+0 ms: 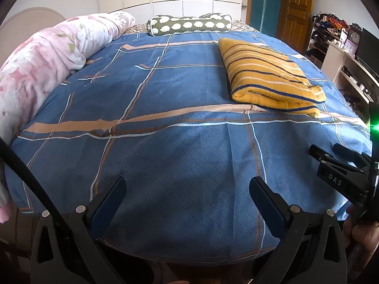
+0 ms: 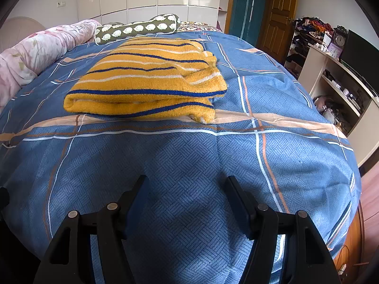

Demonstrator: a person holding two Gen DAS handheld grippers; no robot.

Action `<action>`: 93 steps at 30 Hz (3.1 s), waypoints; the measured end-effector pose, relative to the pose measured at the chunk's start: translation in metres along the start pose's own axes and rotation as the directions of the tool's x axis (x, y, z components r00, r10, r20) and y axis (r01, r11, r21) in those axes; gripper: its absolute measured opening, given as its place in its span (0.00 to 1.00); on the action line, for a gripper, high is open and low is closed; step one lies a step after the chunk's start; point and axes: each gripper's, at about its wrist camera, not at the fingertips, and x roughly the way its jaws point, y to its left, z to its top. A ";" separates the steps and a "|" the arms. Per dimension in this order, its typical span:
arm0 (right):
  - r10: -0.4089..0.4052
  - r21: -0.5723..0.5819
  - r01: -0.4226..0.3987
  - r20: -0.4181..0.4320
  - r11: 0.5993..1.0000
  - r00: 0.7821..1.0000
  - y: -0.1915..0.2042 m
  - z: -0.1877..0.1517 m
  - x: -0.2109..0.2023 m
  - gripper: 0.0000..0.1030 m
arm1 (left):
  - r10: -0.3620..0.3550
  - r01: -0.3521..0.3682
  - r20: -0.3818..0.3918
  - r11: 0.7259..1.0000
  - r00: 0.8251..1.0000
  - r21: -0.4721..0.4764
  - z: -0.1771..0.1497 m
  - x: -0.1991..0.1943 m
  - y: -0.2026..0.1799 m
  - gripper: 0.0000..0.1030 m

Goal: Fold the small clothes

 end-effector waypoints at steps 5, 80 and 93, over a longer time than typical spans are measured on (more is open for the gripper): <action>-0.001 0.000 0.001 0.000 1.000 1.000 0.001 0.000 -0.001 0.69 | -0.005 0.005 -0.005 1.000 1.000 0.005 -0.001 0.001 -0.001 1.00; -0.114 -0.094 0.116 0.025 0.989 0.993 0.016 -0.007 0.003 0.85 | 0.007 -0.007 -0.042 1.000 0.999 0.005 -0.007 0.009 -0.003 1.00; -0.080 -0.109 0.092 0.111 0.990 0.991 0.019 0.023 -0.022 0.85 | 0.071 -0.071 -0.001 0.997 0.997 0.010 0.027 0.030 0.016 1.00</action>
